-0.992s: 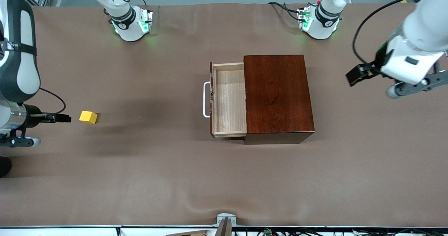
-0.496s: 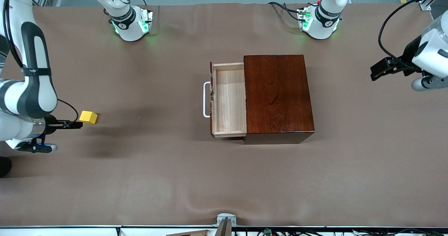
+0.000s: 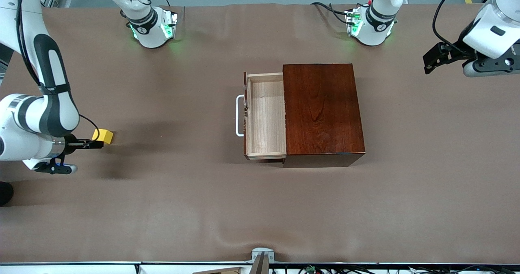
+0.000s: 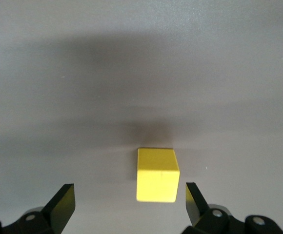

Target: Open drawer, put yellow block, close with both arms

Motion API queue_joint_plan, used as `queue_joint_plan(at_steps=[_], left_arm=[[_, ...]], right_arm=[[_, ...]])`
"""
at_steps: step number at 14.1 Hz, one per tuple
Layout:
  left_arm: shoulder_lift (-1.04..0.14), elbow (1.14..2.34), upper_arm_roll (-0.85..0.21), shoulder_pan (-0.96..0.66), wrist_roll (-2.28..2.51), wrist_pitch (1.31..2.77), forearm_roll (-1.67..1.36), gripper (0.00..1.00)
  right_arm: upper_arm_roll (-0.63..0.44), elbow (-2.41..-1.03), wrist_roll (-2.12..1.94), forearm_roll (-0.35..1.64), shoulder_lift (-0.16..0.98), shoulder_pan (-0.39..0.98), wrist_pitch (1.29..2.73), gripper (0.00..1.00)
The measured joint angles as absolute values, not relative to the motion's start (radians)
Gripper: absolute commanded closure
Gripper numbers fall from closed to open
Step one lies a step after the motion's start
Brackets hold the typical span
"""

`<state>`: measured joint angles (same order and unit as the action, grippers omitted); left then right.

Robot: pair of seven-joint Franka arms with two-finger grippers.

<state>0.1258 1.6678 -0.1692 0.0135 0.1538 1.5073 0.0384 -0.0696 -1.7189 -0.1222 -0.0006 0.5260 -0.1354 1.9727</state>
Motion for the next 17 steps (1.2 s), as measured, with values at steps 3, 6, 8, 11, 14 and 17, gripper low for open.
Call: queue_joint_plan(at_steps=[3,6,8,11,14,17], left_arm=[[0.134,1.67,-0.165,0.017,0.121,1.509,0.038,0.0],[0.14,1.669,-0.165,0.024,0.108,1.514,0.038,0.0],[0.141,1.665,-0.164,0.036,0.089,1.516,0.036,0.0],[0.141,1.662,-0.164,0.073,0.046,1.516,0.017,0.0],[0.141,1.662,-0.164,0.085,0.037,1.516,0.004,0.0],[0.142,1.658,-0.167,0.084,0.037,1.516,0.001,0.0]], right_arm=[[-0.071,-1.783,-0.169,-0.001,0.526,-0.165,2.055,0.0],[-0.071,-1.818,-0.177,-0.001,0.526,-0.172,2.097,0.0],[-0.07,-1.861,-0.178,-0.001,0.526,-0.172,2.153,0.0],[-0.07,-1.909,-0.178,-0.001,0.526,-0.172,2.205,0.17],[-0.07,-1.916,-0.196,-0.001,0.526,-0.172,2.207,0.45],[-0.072,-1.919,-0.221,0.0,0.526,-0.181,2.207,0.45]])
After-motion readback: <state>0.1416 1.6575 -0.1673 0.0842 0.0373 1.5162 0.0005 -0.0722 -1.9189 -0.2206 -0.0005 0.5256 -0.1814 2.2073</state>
